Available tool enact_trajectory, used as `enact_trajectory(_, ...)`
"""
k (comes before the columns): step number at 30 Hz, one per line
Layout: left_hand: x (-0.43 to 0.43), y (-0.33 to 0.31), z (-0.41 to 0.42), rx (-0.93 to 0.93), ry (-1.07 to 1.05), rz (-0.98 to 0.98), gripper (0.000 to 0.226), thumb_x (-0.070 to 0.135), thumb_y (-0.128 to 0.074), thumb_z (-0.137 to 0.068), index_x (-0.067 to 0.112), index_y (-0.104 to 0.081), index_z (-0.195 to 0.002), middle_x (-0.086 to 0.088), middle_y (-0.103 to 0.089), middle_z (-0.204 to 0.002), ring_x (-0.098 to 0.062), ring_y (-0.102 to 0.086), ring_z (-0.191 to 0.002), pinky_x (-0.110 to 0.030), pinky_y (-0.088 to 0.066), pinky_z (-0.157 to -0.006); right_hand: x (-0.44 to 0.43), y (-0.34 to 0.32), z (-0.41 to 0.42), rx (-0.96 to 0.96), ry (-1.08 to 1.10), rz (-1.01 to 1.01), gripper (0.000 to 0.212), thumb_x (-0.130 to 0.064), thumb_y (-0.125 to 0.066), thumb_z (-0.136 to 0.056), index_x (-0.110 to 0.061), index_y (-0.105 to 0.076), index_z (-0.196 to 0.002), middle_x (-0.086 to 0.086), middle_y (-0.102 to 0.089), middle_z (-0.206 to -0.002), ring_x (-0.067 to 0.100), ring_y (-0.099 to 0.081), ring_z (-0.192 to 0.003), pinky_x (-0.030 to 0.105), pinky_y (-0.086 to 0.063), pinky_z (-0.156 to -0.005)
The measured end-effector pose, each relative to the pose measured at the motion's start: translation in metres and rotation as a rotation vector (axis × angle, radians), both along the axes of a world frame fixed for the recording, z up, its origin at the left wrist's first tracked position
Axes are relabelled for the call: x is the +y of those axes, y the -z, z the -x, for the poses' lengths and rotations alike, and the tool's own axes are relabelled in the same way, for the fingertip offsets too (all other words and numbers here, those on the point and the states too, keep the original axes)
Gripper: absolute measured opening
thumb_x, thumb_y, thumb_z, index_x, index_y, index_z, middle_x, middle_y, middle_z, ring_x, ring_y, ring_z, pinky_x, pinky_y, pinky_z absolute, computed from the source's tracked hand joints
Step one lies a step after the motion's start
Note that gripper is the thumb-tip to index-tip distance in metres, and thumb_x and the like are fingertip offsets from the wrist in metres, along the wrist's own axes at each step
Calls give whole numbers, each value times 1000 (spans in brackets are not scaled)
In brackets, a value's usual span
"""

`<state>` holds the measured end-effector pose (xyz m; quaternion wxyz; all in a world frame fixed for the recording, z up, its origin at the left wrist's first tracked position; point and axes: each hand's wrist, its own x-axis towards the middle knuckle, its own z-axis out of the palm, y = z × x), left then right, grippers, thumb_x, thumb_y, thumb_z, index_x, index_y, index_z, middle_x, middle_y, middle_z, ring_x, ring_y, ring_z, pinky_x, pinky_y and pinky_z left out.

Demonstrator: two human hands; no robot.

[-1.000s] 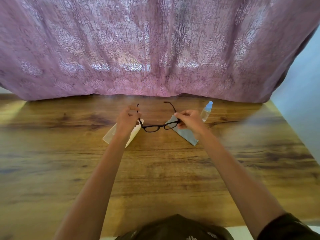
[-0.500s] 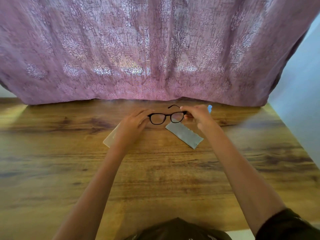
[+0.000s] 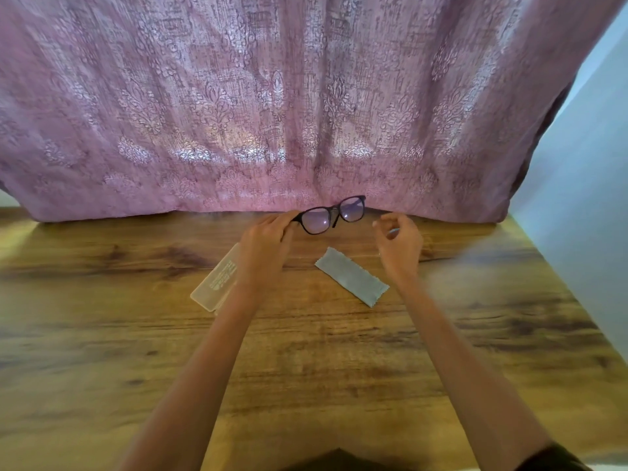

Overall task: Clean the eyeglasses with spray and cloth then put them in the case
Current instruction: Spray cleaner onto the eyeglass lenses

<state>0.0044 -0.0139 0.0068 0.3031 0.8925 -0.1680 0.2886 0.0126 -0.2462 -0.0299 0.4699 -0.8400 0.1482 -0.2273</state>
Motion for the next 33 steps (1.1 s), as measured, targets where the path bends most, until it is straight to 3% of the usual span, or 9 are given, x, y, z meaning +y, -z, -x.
enact_trajectory(4, -4, 0, -1, 79, -26, 86, 24, 8, -60, -93, 6, -70, -115, -11, -74, -93, -26, -68, -84, -36, -53, -74, -16, 27, 2, -35, 10, 272, 35, -19, -67, -89, -11, -56, -121, 8, -49, -120, 18, -44, -108, 27, -40, -88)
enact_trajectory(8, -5, 2, -2, 112, -18, 99, 25, 9, -60, -94, 7, -70, -116, -10, -74, -93, -24, -67, -80, -38, -53, -74, -25, 46, -1, -56, -19, 261, 51, -19, -66, -92, -8, -45, -137, 14, -40, -138, 24, -44, -123, 30, -43, -97)
enact_trajectory(15, -5, 6, -6, 151, -16, 133, 25, 5, -63, -91, 5, -70, -115, -11, -75, -96, -26, -69, -82, -41, -54, -75, -33, 64, -9, 22, -33, 176, 53, -19, -55, -98, -23, -30, -145, 8, -54, -132, 26, -60, -110, 46, -53, -89)
enact_trajectory(17, -5, 6, -8, 148, -38, 133, 24, 4, -64, -90, 5, -71, -113, -10, -75, -92, -26, -68, -76, -38, -53, -70, -34, 67, -11, 12, -28, 164, 53, -20, -55, -98, -27, -29, -144, 6, -62, -124, 23, -64, -104, 41, -54, -84)
enact_trajectory(21, -5, 8, -7, 173, -69, 140, 25, 6, -63, -91, 8, -71, -115, -8, -76, -88, -25, -68, -71, -39, -54, -68, -30, 62, -10, -43, -33, 58, 51, -22, -58, -96, -33, -32, -138, -14, -62, -98, -5, -62, -85, 24, -51, -70)
enact_trajectory(24, -6, 10, -6, 173, -85, 154, 26, 6, -63, -91, 9, -71, -116, -6, -76, -89, -22, -68, -71, -39, -54, -67, -16, 45, -1, -122, -144, -41, 47, -29, -55, -98, -40, -30, -137, -2, -60, -92, 11, -60, -73, 22, -51, -66)
enact_trajectory(28, -8, 12, -5, 189, -103, 160, 27, 6, -62, -91, 11, -71, -116, -5, -75, -89, -19, -64, -70, -31, -50, -66, 17, 21, 21, -151, -301, -183, 40, -33, -39, -104, -37, -30, -142, -6, -49, -70, 17, -51, -55, 35, -49, -51)
enact_trajectory(31, -9, 13, -1, 182, -98, 168, 24, 7, -65, -90, 10, -72, -113, -6, -75, -87, -20, -63, -67, -24, -42, -62, 41, 6, 36, -173, -350, -114, 43, -35, -35, -100, -34, -37, -142, -18, -46, -67, 5, -44, -51, 25, -41, -51)
enact_trajectory(33, -8, 14, 1, 177, -87, 168, 22, 10, -65, -91, 10, -72, -112, -6, -76, -89, -23, -66, -70, -27, -46, -63, 54, -7, 43, -230, -416, -35, 42, -25, -38, -98, -29, -44, -140, -18, -44, -64, 3, -41, -50, 13, -36, -51)
